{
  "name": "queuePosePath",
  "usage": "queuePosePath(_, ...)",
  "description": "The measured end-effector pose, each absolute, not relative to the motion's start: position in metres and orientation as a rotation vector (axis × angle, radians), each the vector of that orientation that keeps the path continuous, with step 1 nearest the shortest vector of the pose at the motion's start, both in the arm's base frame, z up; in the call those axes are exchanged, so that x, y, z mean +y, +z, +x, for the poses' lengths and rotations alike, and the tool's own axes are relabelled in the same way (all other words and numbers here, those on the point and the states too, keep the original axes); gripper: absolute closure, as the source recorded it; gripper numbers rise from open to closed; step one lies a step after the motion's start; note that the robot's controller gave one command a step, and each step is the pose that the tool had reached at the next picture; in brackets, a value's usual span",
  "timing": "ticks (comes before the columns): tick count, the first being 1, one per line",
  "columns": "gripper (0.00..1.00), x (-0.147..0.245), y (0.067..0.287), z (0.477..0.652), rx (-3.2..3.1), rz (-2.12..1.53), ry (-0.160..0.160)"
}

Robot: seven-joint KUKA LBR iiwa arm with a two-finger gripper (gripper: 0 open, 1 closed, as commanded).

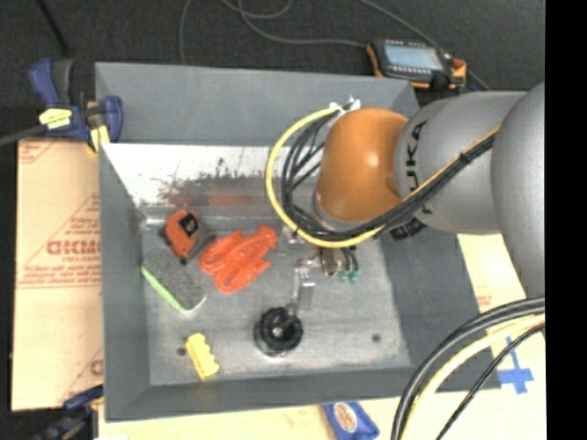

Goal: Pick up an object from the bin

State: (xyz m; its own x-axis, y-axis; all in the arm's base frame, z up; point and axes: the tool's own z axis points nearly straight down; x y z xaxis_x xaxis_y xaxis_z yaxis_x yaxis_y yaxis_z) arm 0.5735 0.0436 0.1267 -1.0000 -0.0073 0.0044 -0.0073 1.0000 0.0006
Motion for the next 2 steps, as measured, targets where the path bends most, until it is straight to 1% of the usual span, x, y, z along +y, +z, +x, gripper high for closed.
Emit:
queuePosePath(1, 0.0, 0.043, 0.131, 0.575, -3.145, 0.01, -0.002)
queuePosePath(2, 0.0, 0.032, 0.107, 0.557, -3.14, 0.275, -0.001)
